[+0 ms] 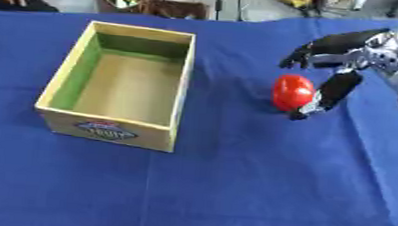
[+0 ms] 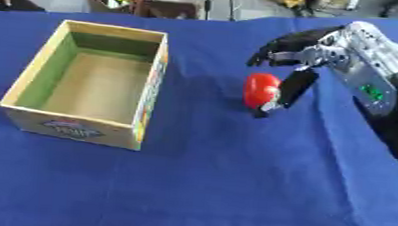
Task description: Pick up objects on the table and place them in the box.
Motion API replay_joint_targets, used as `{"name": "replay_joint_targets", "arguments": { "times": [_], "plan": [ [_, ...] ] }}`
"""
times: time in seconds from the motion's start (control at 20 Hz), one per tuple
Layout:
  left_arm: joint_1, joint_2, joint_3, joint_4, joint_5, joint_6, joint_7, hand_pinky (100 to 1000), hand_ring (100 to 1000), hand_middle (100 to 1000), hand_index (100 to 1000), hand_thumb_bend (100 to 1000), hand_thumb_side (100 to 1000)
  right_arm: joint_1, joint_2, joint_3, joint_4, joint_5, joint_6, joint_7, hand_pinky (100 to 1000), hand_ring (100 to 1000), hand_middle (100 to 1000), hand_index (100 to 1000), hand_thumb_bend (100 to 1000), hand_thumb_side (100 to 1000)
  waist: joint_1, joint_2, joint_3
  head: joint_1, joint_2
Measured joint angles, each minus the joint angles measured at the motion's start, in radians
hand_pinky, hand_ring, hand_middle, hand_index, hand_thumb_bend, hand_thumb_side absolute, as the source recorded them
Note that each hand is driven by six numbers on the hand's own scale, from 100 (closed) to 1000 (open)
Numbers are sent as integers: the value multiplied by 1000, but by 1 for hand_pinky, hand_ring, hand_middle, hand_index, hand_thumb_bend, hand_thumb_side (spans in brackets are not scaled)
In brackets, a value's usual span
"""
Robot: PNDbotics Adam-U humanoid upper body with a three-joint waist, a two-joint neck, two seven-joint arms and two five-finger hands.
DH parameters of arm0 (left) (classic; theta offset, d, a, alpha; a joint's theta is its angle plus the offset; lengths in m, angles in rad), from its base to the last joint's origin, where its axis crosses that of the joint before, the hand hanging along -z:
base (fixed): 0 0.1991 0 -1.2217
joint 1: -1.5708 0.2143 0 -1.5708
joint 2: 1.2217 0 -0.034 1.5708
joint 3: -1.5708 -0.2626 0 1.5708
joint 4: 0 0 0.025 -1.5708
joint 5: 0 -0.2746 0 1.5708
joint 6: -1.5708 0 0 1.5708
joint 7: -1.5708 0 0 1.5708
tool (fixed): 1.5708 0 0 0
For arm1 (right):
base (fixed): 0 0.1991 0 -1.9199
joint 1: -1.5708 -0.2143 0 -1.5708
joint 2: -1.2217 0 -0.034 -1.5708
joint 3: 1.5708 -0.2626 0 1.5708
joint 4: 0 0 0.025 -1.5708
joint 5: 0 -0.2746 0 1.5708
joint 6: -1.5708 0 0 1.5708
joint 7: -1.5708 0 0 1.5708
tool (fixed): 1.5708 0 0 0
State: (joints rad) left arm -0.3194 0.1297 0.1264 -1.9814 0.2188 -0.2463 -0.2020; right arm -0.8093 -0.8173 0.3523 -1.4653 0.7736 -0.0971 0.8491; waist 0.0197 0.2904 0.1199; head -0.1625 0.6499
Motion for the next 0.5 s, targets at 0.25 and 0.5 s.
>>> {"name": "replay_joint_targets", "arguments": {
  "times": [0.25,0.5],
  "plan": [
    [-1,-7,0,0,0,0,-1,100,287,370,673,100,742,0,13,0,42,52,-1,-67,731,840,879,1000,528,637,3,2,3,-3,-1],
    [-2,-8,0,0,1,-1,-2,100,288,370,673,100,742,0,22,3,91,88,-14,-99,731,843,880,1000,505,612,3,6,2,-3,-1]
  ]
}}
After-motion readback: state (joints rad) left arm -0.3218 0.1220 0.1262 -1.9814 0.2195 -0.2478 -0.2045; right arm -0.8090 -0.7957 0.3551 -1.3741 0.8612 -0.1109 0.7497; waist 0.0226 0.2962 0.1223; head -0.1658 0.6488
